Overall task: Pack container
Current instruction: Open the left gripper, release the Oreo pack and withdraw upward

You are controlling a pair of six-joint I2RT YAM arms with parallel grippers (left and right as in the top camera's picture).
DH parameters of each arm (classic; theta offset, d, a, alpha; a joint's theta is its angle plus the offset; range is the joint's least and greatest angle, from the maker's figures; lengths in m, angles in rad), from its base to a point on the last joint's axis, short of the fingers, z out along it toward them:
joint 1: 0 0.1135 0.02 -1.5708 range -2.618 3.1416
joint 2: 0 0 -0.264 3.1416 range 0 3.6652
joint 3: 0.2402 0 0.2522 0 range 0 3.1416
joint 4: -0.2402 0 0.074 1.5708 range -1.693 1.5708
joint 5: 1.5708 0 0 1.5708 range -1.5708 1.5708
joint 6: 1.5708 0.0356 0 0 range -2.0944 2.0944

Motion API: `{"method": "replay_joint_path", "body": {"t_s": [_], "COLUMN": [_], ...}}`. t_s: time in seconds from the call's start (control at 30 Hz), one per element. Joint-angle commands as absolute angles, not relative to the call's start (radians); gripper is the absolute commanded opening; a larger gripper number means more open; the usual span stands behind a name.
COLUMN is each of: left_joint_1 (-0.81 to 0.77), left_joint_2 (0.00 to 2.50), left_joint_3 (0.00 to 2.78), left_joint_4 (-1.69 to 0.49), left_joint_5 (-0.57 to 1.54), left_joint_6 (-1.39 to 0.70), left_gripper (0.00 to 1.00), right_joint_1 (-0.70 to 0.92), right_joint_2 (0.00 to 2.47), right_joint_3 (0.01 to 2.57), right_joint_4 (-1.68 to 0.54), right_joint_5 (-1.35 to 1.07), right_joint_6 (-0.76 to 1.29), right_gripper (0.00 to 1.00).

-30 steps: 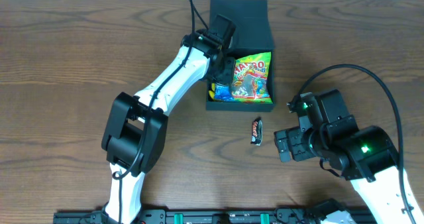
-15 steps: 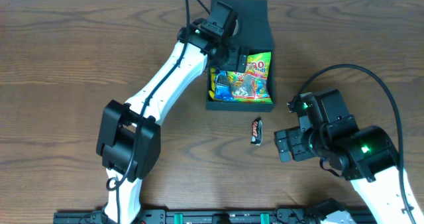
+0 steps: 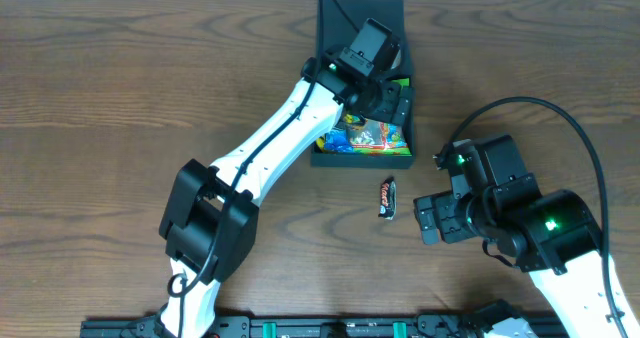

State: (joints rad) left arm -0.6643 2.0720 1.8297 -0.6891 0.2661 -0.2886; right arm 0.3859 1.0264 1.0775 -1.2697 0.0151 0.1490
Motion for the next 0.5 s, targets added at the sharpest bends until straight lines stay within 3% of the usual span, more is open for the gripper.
{"method": "replay_joint_path", "body": {"t_s": [0.0,0.47], "left_joint_1": [-0.655,-0.648], "left_joint_2": [2.101,2.192], "left_joint_3": [1.850,1.850], "left_joint_4": [-0.669,-0.583], "left_joint_5": [0.265,0.303], "left_joint_6": [-0.295,-0.295], "left_gripper": [0.96,0.95], "right_joint_1": [0.400,0.400], "right_joint_2": [1.019,1.019], "right_joint_3": [1.077,1.077], "right_joint_4": [-1.268,-1.267], "right_joint_5": [0.011,0.011], "right_joint_6": [0.160,0.160], "right_gripper": [0.99,0.99]}}
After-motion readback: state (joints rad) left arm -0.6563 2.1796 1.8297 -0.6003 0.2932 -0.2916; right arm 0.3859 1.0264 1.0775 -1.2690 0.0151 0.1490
